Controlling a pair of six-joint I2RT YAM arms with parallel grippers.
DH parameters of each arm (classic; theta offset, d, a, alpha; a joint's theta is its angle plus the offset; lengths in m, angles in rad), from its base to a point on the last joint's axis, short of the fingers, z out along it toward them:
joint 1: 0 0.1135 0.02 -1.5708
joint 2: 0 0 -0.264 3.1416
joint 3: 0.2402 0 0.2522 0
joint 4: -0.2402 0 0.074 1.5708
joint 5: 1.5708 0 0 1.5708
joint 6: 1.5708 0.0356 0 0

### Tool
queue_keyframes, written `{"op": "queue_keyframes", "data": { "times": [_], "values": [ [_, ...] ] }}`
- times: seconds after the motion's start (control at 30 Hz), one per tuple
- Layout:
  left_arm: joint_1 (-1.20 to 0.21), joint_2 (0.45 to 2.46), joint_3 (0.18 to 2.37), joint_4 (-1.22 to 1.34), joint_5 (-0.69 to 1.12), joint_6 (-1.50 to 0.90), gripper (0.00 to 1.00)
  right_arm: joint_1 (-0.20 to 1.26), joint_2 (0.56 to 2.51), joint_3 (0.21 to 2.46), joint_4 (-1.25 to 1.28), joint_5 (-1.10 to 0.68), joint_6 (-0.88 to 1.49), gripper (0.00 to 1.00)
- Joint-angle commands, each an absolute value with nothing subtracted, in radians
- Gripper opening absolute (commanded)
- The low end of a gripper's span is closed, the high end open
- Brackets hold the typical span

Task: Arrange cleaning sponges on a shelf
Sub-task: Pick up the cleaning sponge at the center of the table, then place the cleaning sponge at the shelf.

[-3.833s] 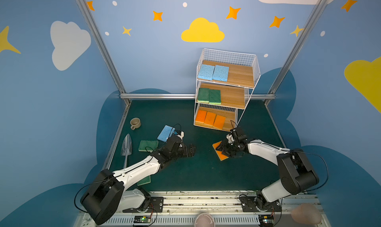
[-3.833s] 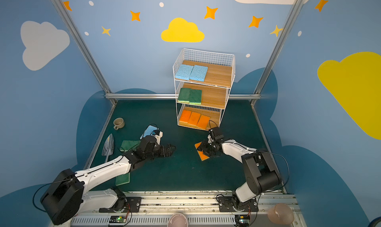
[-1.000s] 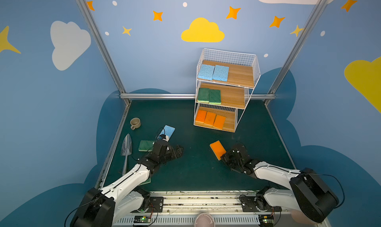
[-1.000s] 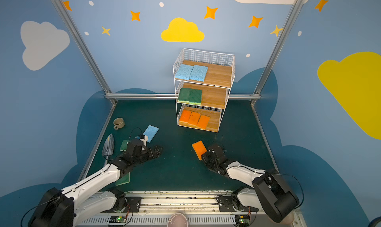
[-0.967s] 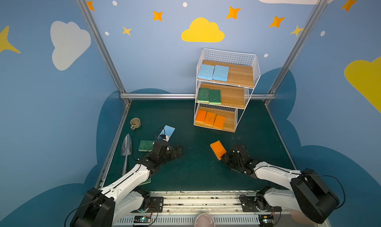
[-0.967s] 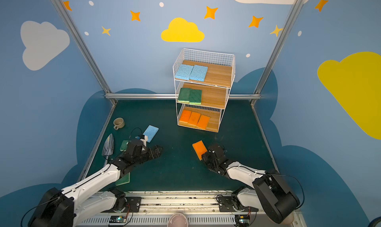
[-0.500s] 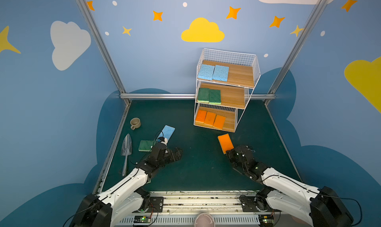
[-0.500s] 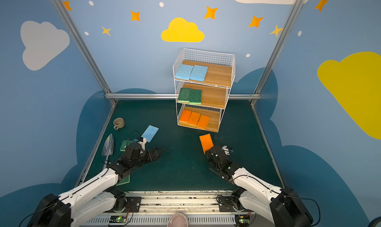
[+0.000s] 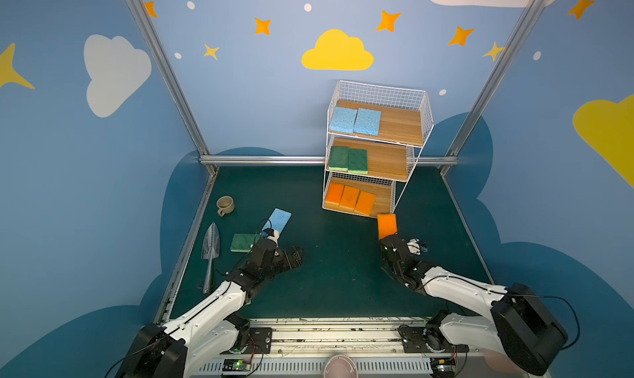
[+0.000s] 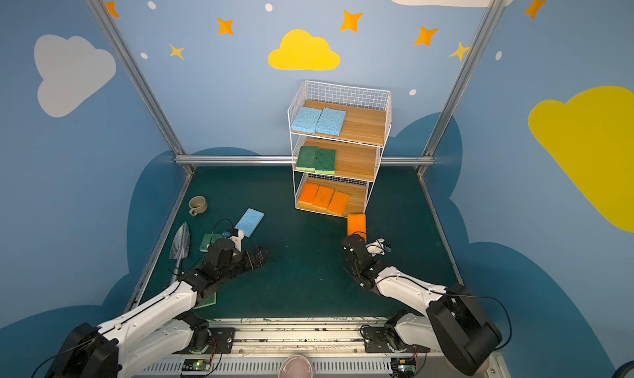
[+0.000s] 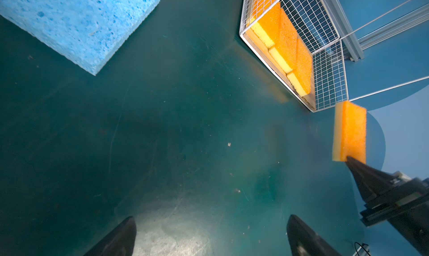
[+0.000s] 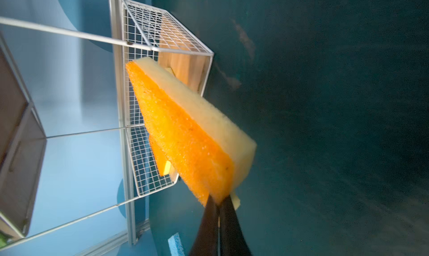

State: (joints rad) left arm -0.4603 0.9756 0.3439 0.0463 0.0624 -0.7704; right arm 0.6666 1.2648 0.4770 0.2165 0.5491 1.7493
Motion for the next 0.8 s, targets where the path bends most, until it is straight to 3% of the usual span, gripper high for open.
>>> {"op": "queue_keyframes", "data": {
  "times": [0.0, 0.77],
  "values": [
    [-0.458, 0.967, 0.334, 0.060, 0.072, -0.756, 1.00, 0.657, 1.299, 0.523, 0.270, 0.597, 1.756, 0.00],
    [-0.456, 0.962, 0.322, 0.067, 0.063, -0.751, 1.00, 0.502, 1.582, 0.665, 0.502, 0.335, 1.799, 0.00]
  ]
}}
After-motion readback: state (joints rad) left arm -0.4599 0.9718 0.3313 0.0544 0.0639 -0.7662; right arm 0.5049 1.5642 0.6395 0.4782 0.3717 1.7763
